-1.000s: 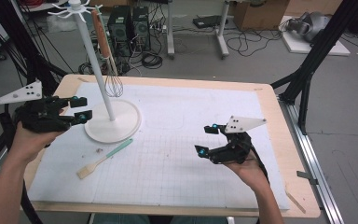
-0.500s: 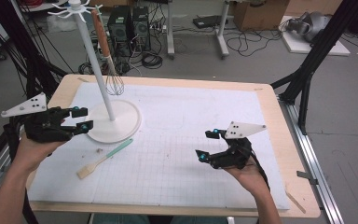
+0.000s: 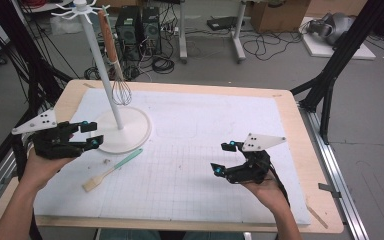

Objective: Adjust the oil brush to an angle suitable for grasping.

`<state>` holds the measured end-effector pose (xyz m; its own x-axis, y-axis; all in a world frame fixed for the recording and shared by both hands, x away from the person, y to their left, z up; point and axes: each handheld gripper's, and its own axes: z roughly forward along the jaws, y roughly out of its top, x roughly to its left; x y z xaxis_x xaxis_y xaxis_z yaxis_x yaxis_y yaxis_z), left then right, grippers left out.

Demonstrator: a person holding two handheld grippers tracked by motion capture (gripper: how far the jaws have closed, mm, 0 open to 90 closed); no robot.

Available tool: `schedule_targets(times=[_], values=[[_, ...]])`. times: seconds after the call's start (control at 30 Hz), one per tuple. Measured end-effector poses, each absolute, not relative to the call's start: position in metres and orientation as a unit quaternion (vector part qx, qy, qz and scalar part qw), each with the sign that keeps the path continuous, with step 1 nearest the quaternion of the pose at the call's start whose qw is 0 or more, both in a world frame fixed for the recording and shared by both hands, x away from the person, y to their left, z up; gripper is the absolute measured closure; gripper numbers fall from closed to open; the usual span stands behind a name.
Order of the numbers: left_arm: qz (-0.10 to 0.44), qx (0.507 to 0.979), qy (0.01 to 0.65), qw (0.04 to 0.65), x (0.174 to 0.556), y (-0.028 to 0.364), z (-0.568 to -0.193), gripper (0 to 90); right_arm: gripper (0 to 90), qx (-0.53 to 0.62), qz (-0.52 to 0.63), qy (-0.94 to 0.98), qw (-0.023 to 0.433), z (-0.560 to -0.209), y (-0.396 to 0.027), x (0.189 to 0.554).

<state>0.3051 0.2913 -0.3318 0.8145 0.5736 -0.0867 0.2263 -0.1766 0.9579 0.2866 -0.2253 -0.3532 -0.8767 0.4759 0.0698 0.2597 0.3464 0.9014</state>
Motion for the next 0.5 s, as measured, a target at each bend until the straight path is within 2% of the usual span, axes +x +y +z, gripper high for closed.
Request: schedule_targets(times=[0.5], values=[[0.153,0.749,0.271,0.585,0.303,0.289,-0.355,42.7,22.9,0.229,0.526,0.813,0.1,-0.356,-0.226,0.285]])
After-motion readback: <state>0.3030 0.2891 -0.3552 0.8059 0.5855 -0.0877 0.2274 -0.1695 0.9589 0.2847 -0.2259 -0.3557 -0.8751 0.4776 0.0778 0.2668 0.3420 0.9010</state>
